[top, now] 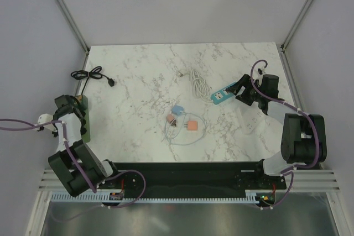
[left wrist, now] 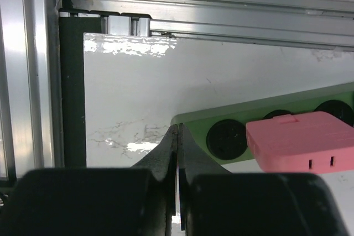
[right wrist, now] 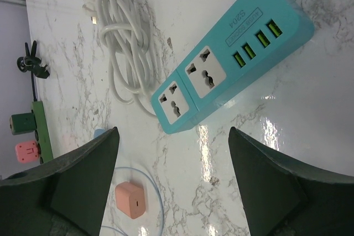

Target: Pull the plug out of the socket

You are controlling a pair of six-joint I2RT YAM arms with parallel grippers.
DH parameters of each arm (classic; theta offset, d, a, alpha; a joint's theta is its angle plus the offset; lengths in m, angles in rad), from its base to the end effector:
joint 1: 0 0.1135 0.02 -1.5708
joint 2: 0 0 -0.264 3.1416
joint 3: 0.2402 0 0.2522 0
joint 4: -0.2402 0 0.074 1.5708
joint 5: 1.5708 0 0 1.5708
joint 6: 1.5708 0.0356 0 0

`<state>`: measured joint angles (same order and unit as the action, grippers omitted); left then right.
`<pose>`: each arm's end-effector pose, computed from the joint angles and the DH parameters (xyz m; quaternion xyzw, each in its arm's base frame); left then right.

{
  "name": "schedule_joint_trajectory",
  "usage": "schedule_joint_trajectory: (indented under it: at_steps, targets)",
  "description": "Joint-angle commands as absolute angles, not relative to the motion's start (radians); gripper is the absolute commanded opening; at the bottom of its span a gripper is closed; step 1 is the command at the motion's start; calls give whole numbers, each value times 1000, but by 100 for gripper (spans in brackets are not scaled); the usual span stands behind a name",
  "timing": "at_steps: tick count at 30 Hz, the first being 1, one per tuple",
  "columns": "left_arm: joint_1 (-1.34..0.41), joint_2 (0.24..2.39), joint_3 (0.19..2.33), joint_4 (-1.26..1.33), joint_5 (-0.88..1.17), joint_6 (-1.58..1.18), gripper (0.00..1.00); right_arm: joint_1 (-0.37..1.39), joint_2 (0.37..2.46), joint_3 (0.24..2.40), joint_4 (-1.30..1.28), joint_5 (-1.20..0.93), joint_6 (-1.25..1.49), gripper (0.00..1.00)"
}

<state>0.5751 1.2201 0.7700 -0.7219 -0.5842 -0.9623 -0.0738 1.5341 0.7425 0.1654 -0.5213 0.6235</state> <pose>0.1708 0.1341 0.2133 -0.6936 0.6351 0.2405 0.2405 0.3106 -0.0052 0.1837 0.1838 0.8487 0.3402 0.3608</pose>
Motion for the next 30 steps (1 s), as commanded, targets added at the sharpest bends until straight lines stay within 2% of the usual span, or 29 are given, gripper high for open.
schedule_joint_trajectory:
  at_steps: [1, 6, 10, 20, 30]
  targets:
    - [603, 1281, 804, -641, -644, -1003, 2, -71, 1505, 756, 192, -514, 606, 88]
    - [681, 1341, 772, -545, -514, -976, 2, -71, 1502, 758, 186, -511, 603, 88]
    - [689, 1338, 733, -466, -491, -956, 2, -71, 1503, 758, 184, -511, 601, 88]
    - [704, 1423, 726, -443, -393, -971, 2, -71, 1506, 761, 181, -508, 597, 88]
    - [700, 1480, 680, -408, -200, -979, 2, -71, 1511, 762, 178, -509, 597, 88]
